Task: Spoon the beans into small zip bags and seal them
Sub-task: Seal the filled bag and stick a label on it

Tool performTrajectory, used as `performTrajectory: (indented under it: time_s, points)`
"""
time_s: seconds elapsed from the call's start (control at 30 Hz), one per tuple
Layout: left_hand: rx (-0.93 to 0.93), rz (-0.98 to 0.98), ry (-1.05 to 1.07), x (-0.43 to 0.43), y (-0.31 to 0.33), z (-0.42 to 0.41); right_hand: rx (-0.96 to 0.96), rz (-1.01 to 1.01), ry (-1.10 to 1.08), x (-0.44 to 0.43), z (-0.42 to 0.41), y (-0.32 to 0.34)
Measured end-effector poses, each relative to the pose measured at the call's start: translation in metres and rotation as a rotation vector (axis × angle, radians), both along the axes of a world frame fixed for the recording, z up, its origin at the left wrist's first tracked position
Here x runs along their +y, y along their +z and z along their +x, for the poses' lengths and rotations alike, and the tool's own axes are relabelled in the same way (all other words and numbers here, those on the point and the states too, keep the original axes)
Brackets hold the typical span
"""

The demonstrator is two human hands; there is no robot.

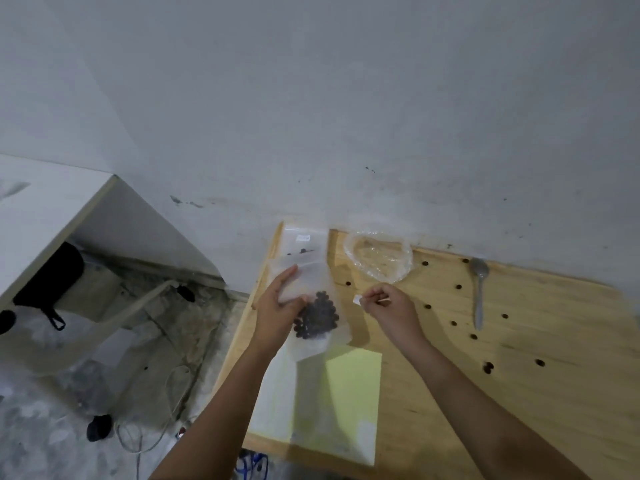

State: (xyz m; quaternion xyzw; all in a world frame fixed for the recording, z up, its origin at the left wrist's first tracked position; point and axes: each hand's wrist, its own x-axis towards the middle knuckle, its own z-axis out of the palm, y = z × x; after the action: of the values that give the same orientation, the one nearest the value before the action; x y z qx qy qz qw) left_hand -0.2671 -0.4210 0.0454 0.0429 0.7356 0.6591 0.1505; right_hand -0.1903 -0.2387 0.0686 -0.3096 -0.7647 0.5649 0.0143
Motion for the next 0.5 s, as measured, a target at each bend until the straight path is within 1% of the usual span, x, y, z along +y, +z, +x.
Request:
performTrajectory:
  time_s: [0.17,0.27,0.37,0.5]
  points:
    - [0.009,0.026,-0.178,0.012,0.013,-0.016,0.112,0.058,0.128,-0.011,-0.044,0.034]
    - [0.073,-0.053,-0.264,0.014,0.015,-0.029,0.15,0.124,0.165,-0.021,-0.062,0.038]
    - [0.111,-0.079,-0.305,0.011,0.016,-0.04,0.156,0.165,0.179,-0.029,-0.076,0.036]
    - [0.094,-0.06,-0.319,0.008,0.013,-0.049,0.147,0.181,0.185,-0.036,-0.089,0.032]
